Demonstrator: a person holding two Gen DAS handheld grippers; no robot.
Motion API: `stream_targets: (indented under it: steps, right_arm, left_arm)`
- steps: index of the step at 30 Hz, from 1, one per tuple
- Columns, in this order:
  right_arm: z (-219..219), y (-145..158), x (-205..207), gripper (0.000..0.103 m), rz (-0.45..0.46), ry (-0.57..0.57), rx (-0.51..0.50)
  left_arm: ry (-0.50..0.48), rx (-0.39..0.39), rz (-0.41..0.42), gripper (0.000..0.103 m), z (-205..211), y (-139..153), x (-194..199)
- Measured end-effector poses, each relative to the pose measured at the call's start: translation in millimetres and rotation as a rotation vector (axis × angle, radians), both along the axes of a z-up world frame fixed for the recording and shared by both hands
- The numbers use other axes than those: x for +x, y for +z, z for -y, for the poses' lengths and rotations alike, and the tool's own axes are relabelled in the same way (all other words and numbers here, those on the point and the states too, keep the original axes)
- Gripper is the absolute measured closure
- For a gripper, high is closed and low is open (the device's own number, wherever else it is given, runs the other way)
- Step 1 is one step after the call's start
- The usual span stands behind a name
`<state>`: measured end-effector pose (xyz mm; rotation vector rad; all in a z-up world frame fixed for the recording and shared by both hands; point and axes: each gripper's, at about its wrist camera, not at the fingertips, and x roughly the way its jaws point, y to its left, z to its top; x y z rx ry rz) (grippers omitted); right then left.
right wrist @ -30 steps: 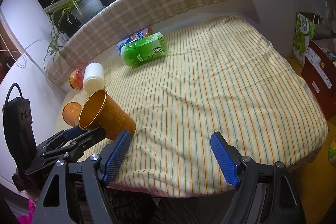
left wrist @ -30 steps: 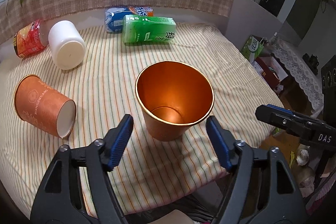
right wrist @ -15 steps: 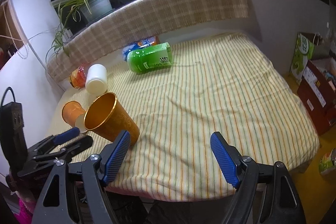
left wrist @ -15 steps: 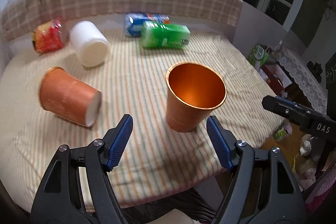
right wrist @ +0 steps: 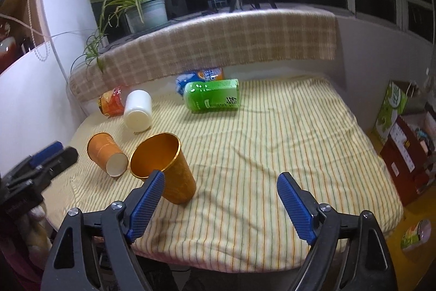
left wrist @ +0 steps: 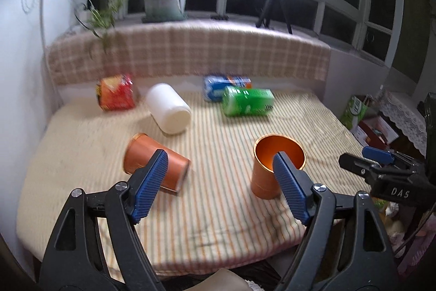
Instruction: Flip cup upright
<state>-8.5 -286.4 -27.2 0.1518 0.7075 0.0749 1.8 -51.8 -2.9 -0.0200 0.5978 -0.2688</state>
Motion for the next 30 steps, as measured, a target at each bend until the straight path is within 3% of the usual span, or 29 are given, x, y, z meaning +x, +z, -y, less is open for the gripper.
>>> stream_targets:
  steps: [9,11,30]
  right_arm:
    - [-12.4,3.3,-5.0,0.007,0.054,0.012,-0.035]
    - [-11.8,3.5,-6.9,0.0,0.068,0.003,-0.033]
    - [-16.9,5.7,-8.9,0.0,0.107,-0.026,-0.076]
  left_arm:
    - [0.074,0.01,0.083,0.002,-12.7,14.1,-13.5]
    - [0.09,0.015,0.101,0.002,-14.1,16.4,-15.0]
    - [0.126,0.009,0.093,0.0,-19.2,18.3,-17.4]
